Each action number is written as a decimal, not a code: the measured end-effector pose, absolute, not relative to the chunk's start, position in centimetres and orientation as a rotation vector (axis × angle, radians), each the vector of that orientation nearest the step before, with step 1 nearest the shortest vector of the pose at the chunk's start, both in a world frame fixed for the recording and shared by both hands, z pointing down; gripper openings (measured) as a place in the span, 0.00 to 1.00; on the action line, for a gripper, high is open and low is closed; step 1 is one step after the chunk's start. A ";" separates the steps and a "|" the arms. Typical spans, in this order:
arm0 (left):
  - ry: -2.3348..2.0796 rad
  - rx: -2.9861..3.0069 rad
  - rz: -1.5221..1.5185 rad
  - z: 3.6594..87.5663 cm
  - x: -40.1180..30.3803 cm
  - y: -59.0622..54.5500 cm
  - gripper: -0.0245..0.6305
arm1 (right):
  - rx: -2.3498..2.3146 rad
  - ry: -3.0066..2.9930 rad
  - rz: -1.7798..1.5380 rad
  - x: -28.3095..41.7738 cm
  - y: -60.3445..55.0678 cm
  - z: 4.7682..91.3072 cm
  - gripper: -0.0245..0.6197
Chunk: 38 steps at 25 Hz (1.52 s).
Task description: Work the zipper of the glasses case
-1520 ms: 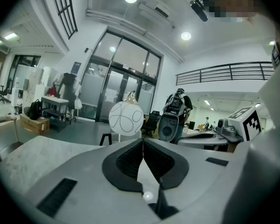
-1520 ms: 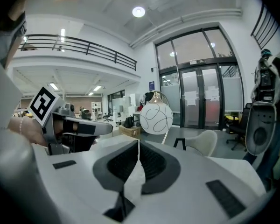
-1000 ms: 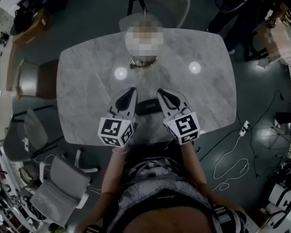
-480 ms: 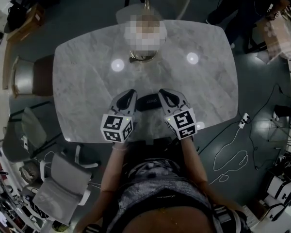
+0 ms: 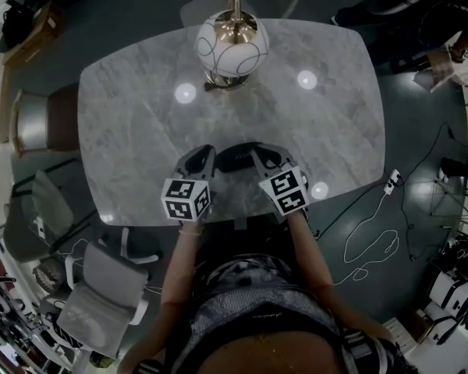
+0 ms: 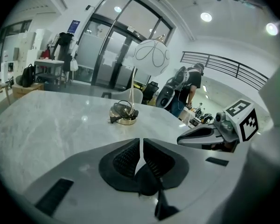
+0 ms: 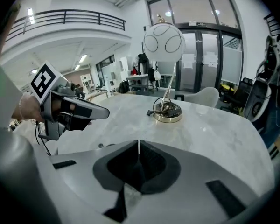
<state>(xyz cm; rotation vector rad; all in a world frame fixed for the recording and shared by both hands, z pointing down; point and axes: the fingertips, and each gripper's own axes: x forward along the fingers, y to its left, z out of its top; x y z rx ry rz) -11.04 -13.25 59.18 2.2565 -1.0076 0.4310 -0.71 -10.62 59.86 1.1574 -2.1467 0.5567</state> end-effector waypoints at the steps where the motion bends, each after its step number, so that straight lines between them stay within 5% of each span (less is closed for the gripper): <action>1: -1.000 2.243 0.437 59.7 -11.1 -13.1 0.05 | 1.146 -2.135 0.566 -0.7 -10.5 60.4 0.13; 10: -0.893 2.159 0.510 63.9 -11.3 -11.5 0.06 | 1.056 -2.043 0.638 -0.6 -9.0 64.6 0.14; 13: -0.838 2.083 0.465 65.0 -11.3 -11.1 0.19 | 1.058 -2.042 0.641 -0.4 -8.7 65.3 0.13; 26: -0.512 1.909 0.419 67.7 -10.1 -8.7 0.40 | 1.078 -2.066 0.622 -0.4 -7.3 64.7 0.14; 38: -0.287 2.026 0.450 67.6 -8.1 -7.2 0.40 | 0.975 -2.086 0.605 -0.4 -5.5 64.8 0.14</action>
